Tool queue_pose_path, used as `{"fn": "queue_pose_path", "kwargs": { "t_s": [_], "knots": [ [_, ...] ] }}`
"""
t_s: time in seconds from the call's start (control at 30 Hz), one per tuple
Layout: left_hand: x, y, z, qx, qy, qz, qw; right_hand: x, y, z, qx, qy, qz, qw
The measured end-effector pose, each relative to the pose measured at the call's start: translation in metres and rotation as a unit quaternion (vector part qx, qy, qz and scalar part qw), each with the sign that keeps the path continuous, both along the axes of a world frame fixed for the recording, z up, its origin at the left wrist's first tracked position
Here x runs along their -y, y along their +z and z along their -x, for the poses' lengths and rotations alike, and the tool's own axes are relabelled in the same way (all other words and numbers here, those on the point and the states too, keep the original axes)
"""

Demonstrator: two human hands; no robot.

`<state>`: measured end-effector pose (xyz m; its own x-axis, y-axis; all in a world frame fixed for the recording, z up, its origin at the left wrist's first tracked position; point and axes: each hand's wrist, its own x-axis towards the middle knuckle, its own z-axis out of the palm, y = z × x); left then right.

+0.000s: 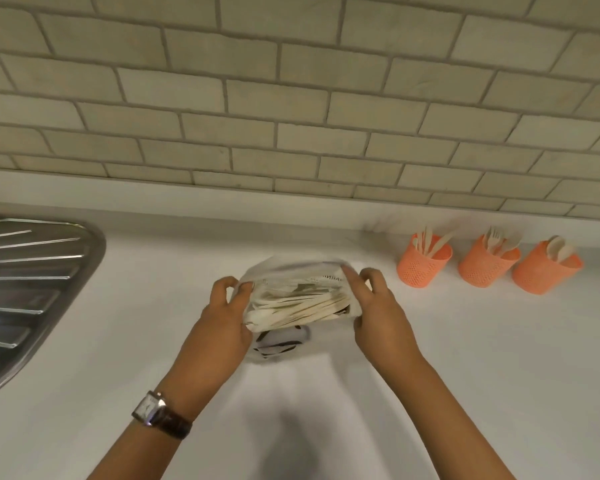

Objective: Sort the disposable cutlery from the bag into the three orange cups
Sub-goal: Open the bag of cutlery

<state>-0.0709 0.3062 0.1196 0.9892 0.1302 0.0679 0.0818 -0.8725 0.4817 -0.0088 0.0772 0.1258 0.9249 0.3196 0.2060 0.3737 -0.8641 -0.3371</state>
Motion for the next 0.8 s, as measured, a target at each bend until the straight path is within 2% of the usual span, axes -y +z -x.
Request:
{"fn": "queue_pose_path", "kwargs": {
  "t_s": [0.13, 0.3, 0.4, 0.47, 0.57, 0.6, 0.7, 0.8],
  "knots": [
    [0.011, -0.018, 0.007, -0.039, 0.004, 0.052, 0.998, 0.003, -0.026, 0.016, -0.065, 0.008, 0.024, 0.998],
    [0.020, -0.030, 0.008, -0.048, 0.019, 0.110, 0.993, -0.004, -0.031, 0.033, -0.056, -0.056, 0.011, 0.997],
    [0.026, -0.036, 0.009, -0.033, 0.004, 0.130, 0.991, -0.016, -0.027, 0.040, -0.037, 0.007, -0.050, 0.998],
    [0.027, -0.036, 0.008, -0.030, 0.000, 0.133, 0.991, -0.026, -0.034, 0.038, -0.105, 0.085, -0.018, 0.991],
    [0.027, -0.036, 0.007, -0.037, -0.015, 0.107, 0.994, -0.034, -0.048, 0.022, -0.192, 0.107, 0.043, 0.975],
    [0.028, -0.037, 0.007, -0.039, -0.020, 0.095, 0.994, -0.034, -0.054, 0.014, -0.196, 0.097, 0.048, 0.975],
    [0.030, -0.041, 0.009, -0.044, -0.024, 0.089, 0.995, -0.037, -0.065, -0.003, -0.153, 0.130, 0.158, 0.967],
    [0.029, -0.041, 0.010, -0.052, -0.013, 0.110, 0.992, -0.042, -0.070, -0.012, -0.137, 0.139, 0.175, 0.965]
  ]
}}
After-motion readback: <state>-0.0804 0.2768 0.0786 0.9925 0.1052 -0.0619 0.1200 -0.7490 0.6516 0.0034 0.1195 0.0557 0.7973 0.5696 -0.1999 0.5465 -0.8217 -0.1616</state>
